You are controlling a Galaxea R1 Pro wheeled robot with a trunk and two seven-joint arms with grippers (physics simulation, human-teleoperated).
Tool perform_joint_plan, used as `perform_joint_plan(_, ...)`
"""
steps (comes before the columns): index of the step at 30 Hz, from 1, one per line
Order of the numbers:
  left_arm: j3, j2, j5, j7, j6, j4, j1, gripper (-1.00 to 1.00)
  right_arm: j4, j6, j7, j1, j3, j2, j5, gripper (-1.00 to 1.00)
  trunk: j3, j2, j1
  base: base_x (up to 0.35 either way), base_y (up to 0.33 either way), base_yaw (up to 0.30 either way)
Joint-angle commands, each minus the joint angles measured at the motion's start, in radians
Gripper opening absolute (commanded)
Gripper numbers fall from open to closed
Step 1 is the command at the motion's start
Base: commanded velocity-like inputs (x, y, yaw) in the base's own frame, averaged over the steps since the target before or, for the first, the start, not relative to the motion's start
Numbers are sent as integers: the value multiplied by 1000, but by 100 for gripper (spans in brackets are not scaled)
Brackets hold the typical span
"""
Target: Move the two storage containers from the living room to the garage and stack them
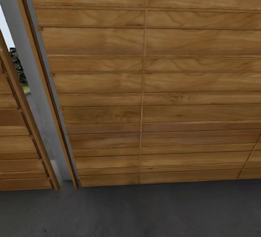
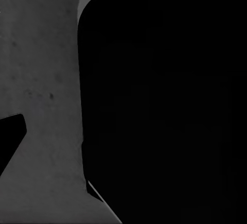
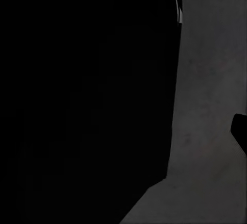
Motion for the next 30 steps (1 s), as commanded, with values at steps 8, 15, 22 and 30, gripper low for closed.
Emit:
perform_joint_plan(8, -1, 0, 0, 0, -1, -1, 0, 100, 0, -26, 0, 0, -3, 1, -4, 100, -1, 0, 0, 0, 0, 270)
perform_joint_plan(15, -1, 1, 0, 0, -1, -1, 0, 100, 0, -42, 0, 0, -2, 1, -5, 100, -1, 0, 0, 0, 0, 270)
perform_joint_plan(22, -1, 1, 0, 0, -1, -1, 0, 100, 0, -43, 0, 0, -2, 1, -6, 100, -1, 0, 0, 0, 0, 270)
perform_joint_plan(30, -1, 1, 0, 0, -1, -1, 0, 100, 0, -43, -1, 0, -3, 0, -7, 100, -1, 0, 0, 0, 0, 270)
